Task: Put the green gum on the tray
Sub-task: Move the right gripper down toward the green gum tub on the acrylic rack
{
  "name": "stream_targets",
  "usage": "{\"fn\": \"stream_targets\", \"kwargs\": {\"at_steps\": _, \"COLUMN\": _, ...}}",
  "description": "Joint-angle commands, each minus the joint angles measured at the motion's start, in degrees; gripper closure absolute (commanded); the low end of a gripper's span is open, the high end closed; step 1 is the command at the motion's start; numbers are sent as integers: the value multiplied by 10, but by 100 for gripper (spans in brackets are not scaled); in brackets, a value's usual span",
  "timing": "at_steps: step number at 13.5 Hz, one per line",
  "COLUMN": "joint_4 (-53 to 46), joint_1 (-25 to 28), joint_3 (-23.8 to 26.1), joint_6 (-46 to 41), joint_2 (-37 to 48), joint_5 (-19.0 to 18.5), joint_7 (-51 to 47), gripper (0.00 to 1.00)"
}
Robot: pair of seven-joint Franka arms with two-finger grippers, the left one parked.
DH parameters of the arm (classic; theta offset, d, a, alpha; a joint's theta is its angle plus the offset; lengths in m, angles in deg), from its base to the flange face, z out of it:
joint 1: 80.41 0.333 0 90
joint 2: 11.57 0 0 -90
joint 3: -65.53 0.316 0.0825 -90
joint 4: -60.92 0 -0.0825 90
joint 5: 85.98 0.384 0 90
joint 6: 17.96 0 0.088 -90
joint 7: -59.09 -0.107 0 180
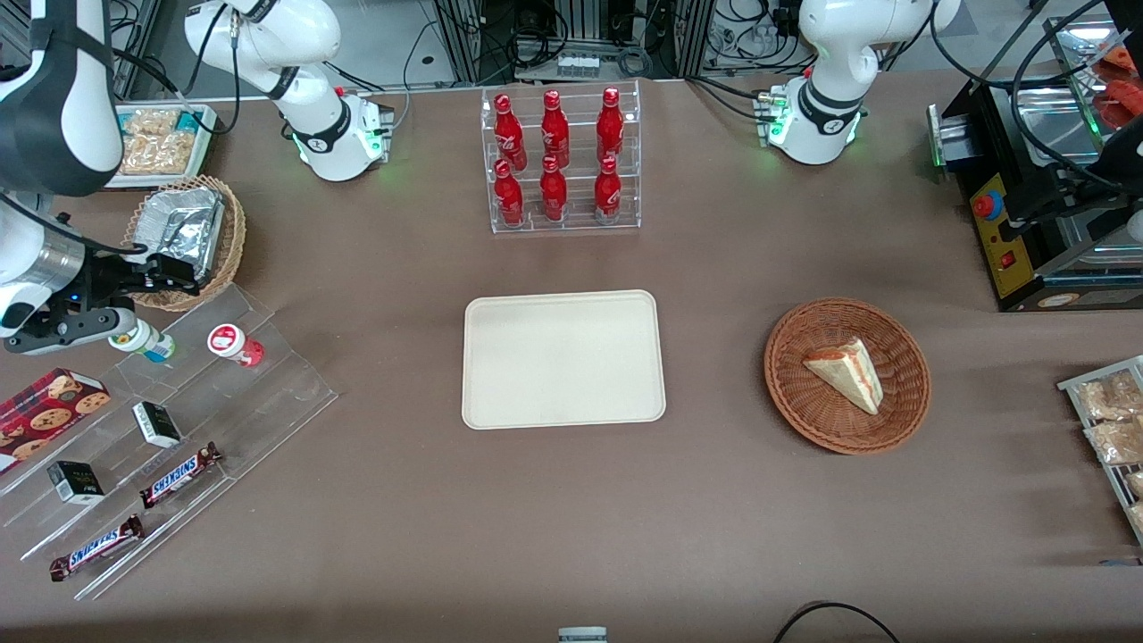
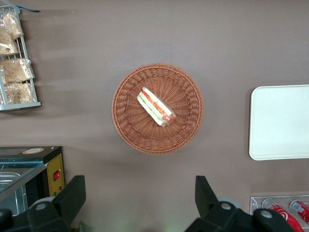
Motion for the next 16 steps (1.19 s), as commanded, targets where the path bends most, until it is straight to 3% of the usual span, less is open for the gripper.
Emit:
{"fn": "stream_targets", "kwargs": {"at_steps": 1, "joint_4": 34, "joint_1": -27, "joint_3": 0, "joint_6": 59, "joint_2": 8, "joint_5": -10, "joint_7": 134, "gripper": 0}}
{"fn": "stream_targets", "kwargs": {"at_steps": 4, "joint_4": 37, "joint_1": -67, "joint_3": 0, "joint_6": 111, "joint_2": -11, "joint_5": -10, "joint_7": 310, "gripper": 0}}
{"fn": "stream_targets", "kwargs": {"at_steps": 9, "joint_4": 88, "joint_1": -118, "joint_3": 0, "joint_6": 197, "joint_2": -13, "joint_5": -10, "joint_7": 401, "gripper": 0}}
{"fn": "stream_targets", "kwargs": {"at_steps": 16, "joint_4": 141, "joint_1": -153, "joint_3": 0, "joint_6": 257, "joint_2": -15, "joint_5": -7, "joint_7": 438, "gripper": 0}}
